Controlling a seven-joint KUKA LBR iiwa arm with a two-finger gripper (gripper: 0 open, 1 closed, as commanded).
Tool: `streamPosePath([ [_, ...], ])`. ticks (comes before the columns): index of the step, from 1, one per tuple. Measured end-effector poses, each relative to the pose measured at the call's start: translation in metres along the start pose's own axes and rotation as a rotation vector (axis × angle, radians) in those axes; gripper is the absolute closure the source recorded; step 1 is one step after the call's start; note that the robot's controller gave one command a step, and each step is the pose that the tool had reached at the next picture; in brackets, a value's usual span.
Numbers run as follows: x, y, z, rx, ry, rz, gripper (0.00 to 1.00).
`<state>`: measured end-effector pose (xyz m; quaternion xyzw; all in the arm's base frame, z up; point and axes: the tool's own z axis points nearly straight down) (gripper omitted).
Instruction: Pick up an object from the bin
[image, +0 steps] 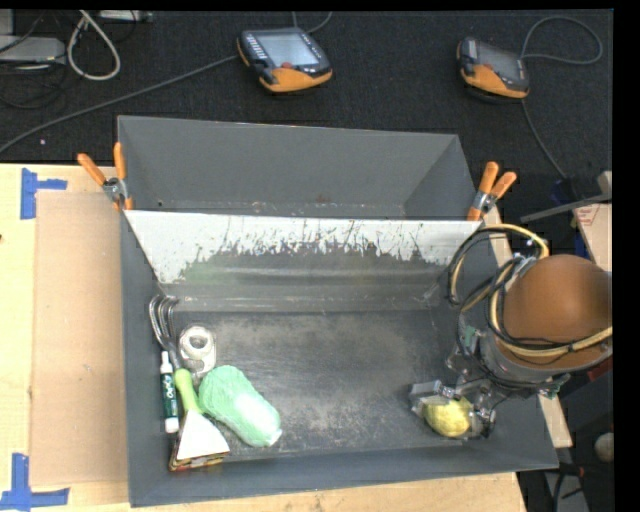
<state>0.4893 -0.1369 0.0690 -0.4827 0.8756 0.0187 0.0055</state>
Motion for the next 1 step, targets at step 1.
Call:
streamPosePath([
  [1,0.0001,0.0000,0.0000,0.000,0.000,0.001,1.00],
])
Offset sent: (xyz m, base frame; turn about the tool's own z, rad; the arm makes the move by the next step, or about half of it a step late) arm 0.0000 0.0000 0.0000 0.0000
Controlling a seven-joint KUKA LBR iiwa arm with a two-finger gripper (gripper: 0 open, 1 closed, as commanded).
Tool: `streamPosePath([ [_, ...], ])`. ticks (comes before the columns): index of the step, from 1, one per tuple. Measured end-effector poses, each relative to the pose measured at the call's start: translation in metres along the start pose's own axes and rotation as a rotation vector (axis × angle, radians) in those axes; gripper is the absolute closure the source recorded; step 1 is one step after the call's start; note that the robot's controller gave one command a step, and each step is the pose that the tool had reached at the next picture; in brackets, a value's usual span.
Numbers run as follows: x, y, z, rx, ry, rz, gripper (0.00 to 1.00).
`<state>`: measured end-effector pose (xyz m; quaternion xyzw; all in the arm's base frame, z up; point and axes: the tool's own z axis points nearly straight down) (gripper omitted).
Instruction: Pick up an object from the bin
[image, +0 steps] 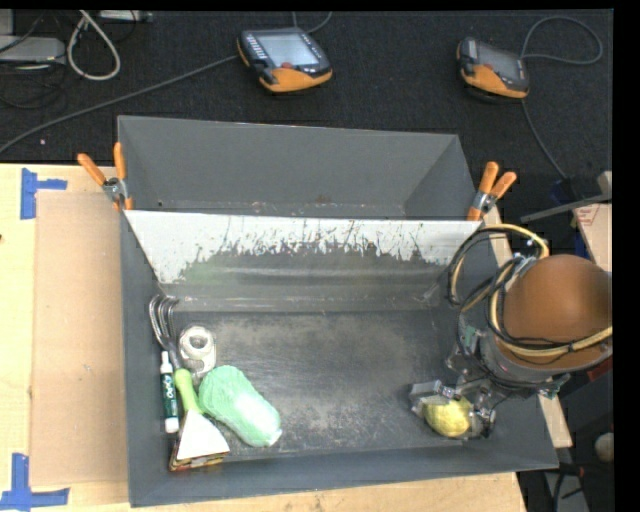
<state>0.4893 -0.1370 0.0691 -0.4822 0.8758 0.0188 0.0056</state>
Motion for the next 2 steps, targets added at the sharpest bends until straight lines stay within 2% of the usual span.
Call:
streamPosePath([
  [2,0.0001,0.0000,0.0000,0.000,0.000,0.001,1.00],
])
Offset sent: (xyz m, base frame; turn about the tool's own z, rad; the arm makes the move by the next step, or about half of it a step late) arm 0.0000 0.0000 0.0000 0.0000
